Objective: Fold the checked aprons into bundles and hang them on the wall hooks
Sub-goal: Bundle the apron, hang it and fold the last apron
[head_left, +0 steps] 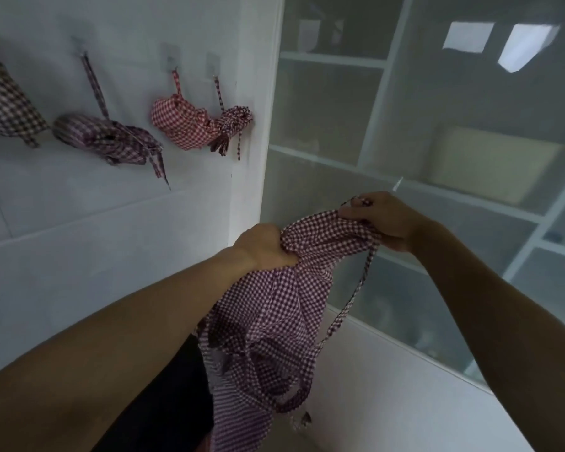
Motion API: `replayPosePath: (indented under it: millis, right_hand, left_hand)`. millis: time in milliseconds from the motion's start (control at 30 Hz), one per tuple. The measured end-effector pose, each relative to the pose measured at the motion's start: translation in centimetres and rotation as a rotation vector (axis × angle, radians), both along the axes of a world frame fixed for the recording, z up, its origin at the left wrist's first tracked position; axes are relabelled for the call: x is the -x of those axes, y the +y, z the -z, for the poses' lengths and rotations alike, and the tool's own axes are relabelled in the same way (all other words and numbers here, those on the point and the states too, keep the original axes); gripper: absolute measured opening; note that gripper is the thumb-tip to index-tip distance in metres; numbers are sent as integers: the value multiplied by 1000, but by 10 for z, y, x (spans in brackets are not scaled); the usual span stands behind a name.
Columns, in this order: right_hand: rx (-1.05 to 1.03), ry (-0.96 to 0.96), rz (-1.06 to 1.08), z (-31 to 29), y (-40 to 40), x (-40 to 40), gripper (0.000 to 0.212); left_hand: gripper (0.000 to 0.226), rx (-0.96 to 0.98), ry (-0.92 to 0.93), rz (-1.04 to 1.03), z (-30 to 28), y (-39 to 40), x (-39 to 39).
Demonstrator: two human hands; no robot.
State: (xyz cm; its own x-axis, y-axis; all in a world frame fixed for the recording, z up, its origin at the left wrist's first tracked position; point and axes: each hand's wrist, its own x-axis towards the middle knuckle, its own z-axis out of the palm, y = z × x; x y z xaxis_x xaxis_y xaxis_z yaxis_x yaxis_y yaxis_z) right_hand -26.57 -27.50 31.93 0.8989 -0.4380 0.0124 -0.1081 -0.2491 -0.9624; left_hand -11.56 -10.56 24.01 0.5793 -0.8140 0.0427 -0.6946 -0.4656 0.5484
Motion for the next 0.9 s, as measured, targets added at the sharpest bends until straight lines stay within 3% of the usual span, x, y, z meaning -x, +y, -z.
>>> replayPosePath:
  millis: [67, 133, 200, 333, 500, 633, 700, 767, 833, 900]
  right_hand:
    - [-40, -80, 22, -3, 2, -2, 11]
    - [-45, -155, 102, -4, 0, -4, 17]
    - [3, -191, 212, -3, -8, -5, 8]
    - [125, -184, 404, -2, -27, 4, 14]
    - [308, -93, 468, 4, -46, 22, 31]
    - [447, -35, 532, 15, -64, 26, 39]
    - [527, 12, 572, 22, -74, 25, 37]
    - [560, 72, 561, 33, -85, 23, 33]
    - [561, 127, 560, 43, -93, 19, 35]
    - [615, 236, 596, 50, -93, 14, 37]
  left_hand:
    - [30, 80, -85, -89, 6, -3, -1]
    - [42, 154, -137, -181, 7, -4, -7]
    - [51, 191, -41, -258, 3, -3, -19]
    - [18, 19, 53, -277, 0, 8, -48]
    - [33, -12, 180, -390, 27, 37, -90]
    - [36, 163, -107, -448, 24, 43, -99]
    - [22, 279, -310, -456, 13, 45, -97]
    - [22, 392, -359, -441, 0, 44, -96]
    - [30, 426, -130, -398, -16, 41, -94]
    - [18, 395, 295, -306, -30, 35, -87]
